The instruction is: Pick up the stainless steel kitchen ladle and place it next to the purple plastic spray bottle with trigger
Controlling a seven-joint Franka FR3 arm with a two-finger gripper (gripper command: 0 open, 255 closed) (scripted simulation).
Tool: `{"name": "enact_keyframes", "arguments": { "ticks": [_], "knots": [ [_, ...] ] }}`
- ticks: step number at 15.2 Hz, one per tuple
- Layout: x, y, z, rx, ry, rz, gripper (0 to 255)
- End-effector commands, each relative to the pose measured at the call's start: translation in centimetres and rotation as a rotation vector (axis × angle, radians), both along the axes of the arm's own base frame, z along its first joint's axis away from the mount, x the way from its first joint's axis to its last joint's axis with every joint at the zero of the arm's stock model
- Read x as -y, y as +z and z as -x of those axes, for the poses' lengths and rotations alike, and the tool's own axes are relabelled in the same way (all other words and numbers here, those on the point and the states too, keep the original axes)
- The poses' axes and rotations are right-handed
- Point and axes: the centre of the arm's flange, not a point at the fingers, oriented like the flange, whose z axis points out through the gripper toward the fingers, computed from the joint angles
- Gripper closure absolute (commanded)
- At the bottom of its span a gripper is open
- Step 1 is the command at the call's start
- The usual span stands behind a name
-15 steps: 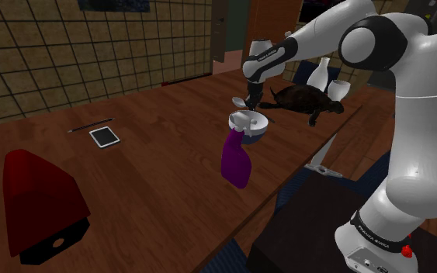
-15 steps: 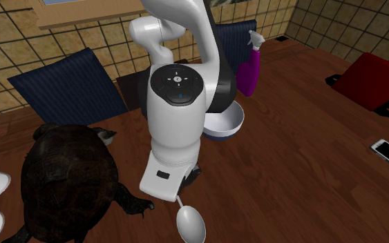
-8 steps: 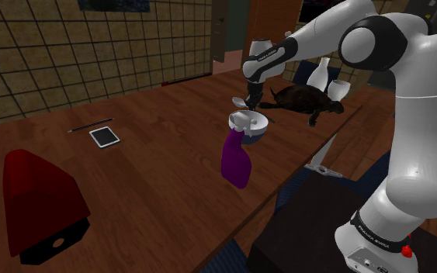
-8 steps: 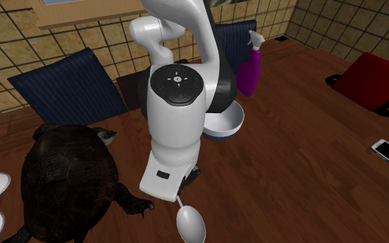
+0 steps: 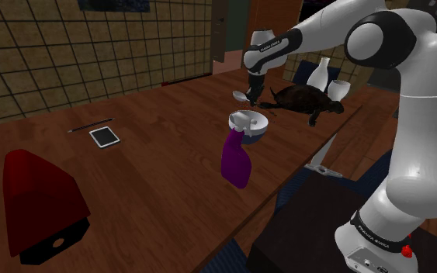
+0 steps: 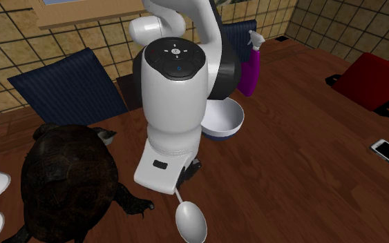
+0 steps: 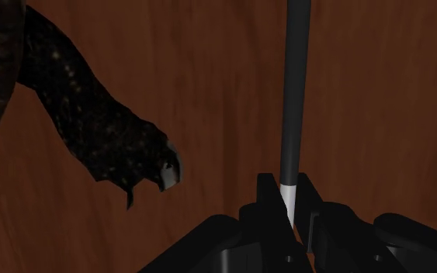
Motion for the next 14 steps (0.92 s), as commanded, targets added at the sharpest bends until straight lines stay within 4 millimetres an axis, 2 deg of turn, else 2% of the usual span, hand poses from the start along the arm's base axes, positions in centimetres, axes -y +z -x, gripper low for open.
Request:
{"name": "enact_keyframes", "arguments": {
  "ticks": [1,14],
  "knots": [
    [0.1,1.0,0.1,0.0,0.0,0.0,255],
    [0.1,7.9,0.1,0.0,0.0,0.0,255]
  ]
}}
